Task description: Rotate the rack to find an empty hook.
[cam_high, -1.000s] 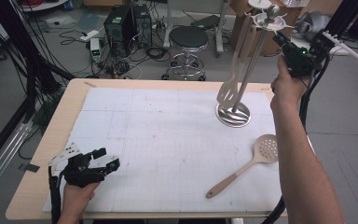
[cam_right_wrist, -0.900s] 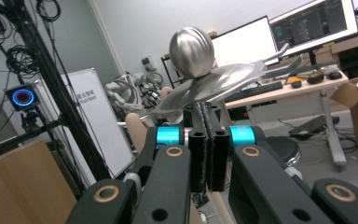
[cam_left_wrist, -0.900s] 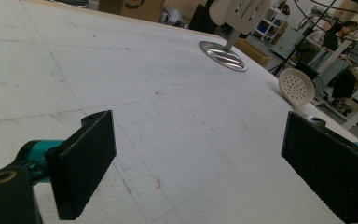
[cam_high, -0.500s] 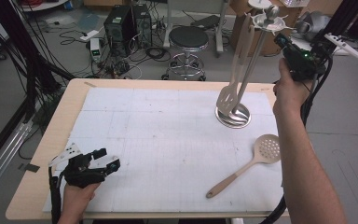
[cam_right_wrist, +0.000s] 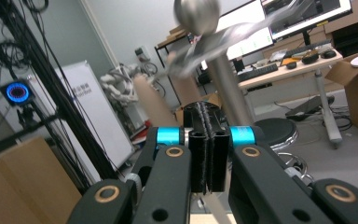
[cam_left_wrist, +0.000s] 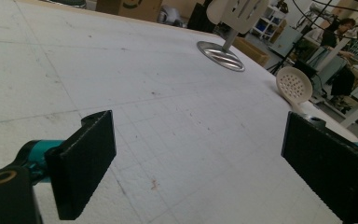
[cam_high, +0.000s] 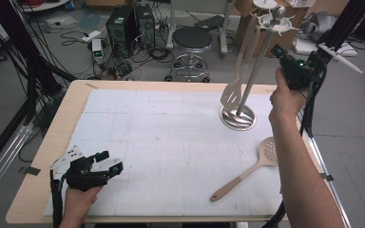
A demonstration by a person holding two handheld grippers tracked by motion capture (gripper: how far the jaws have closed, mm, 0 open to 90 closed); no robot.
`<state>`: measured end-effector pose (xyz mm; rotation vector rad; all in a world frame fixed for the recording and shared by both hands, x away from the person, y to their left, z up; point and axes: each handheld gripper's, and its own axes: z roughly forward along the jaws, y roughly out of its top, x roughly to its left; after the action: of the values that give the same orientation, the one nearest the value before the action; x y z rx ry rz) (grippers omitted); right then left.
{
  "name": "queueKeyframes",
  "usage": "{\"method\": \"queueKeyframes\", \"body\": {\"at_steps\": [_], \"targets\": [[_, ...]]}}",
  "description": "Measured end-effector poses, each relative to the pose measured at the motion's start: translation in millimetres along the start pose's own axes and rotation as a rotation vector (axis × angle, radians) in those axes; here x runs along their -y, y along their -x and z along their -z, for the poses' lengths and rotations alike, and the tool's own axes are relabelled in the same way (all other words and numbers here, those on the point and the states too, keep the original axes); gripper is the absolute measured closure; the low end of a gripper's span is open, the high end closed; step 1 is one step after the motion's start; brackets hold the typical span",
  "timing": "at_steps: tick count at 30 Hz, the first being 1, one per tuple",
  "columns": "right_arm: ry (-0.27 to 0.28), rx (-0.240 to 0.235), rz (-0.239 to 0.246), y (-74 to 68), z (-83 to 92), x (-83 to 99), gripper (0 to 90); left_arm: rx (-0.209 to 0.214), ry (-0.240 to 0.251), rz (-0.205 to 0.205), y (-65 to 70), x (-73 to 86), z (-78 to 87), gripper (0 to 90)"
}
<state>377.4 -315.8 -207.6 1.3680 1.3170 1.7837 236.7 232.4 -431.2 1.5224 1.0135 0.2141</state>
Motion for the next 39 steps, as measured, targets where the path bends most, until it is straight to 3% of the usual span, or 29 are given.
{"method": "queueKeyframes", "body": {"at_steps": [5,7,12,14,16,29,39], "targets": [[0.001,-0.060,0.059,-23.2,-13.1,3.1,90.0,-0.004,0.001,0.002,-0.8,0.1,0.4,10.5],[0.002,-0.069,0.049,-31.8,-19.2,-0.9,90.0,-0.003,0.003,0.006,-0.8,0.2,0.4,10.6],[-0.006,-0.036,0.028,-43.3,-35.2,-6.9,90.0,-0.005,0.007,0.006,-2.3,0.2,2.9,10.5],[-0.002,-0.008,0.003,-43.7,-39.2,-7.4,90.0,-0.006,0.011,0.009,-3.3,0.2,4.7,10.5],[-0.001,-0.011,-0.023,-42.3,-42.7,-6.7,90.0,-0.008,0.015,0.014,-4.8,0.2,5.9,10.6],[-0.005,0.002,-0.024,-43.7,-57.3,-9.5,90.0,-0.014,0.018,0.021,-6.0,0.5,5.2,10.5],[-0.031,-0.038,-0.034,-39.4,-62.8,-13.6,90.0,-0.013,0.017,0.018,-5.7,0.6,5.6,10.6]]}}
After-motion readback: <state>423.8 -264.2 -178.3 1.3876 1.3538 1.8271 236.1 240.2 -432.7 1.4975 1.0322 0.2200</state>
